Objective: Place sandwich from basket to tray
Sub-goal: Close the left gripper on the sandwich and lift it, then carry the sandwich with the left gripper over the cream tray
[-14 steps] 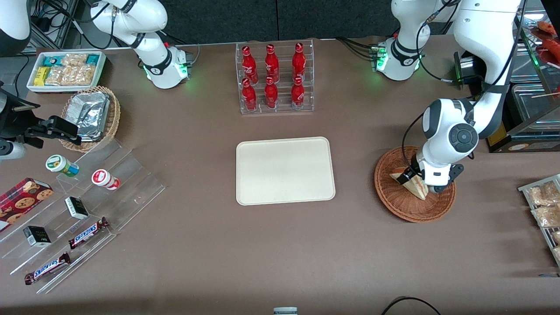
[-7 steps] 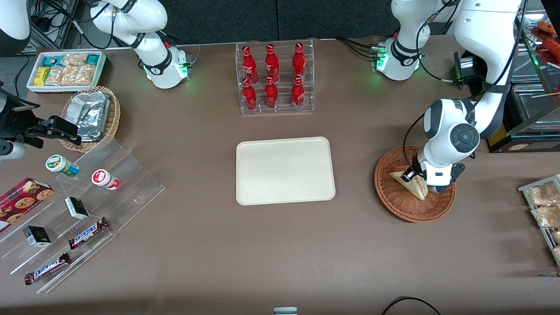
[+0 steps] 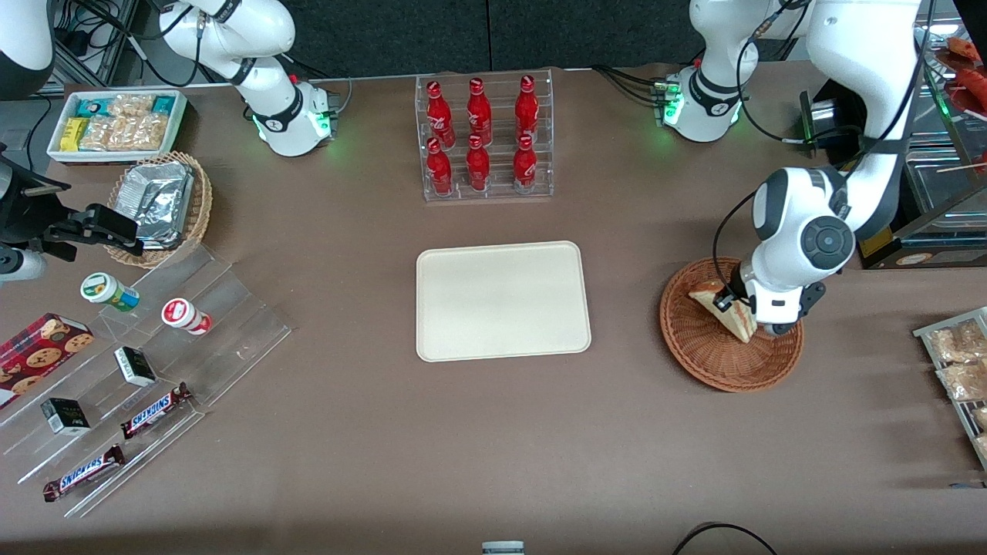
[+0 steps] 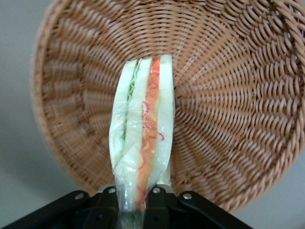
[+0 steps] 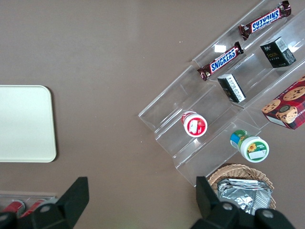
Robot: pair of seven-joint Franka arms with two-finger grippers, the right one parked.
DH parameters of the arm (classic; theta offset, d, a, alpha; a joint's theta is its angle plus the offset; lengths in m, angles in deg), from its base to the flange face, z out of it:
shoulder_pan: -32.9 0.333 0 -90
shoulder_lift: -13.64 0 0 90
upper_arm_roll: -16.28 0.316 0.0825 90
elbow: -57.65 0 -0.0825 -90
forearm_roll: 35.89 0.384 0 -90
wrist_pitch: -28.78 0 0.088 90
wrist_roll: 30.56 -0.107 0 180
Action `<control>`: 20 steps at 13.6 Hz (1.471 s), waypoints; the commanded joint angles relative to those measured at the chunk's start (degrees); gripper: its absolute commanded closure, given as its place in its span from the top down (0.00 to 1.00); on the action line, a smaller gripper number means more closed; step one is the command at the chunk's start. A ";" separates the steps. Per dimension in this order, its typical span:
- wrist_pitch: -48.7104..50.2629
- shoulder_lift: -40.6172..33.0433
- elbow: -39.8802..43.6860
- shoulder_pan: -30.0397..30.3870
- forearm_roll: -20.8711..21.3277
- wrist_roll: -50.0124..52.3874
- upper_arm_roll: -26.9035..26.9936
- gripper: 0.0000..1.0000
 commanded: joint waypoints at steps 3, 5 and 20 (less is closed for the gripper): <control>8.51 -4.72 2.86 -1.13 0.29 0.52 -0.77 0.09; 9.74 -6.13 3.56 -1.83 0.20 0.69 -3.23 0.09; 16.51 13.98 33.43 -20.20 0.20 2.28 -13.61 0.08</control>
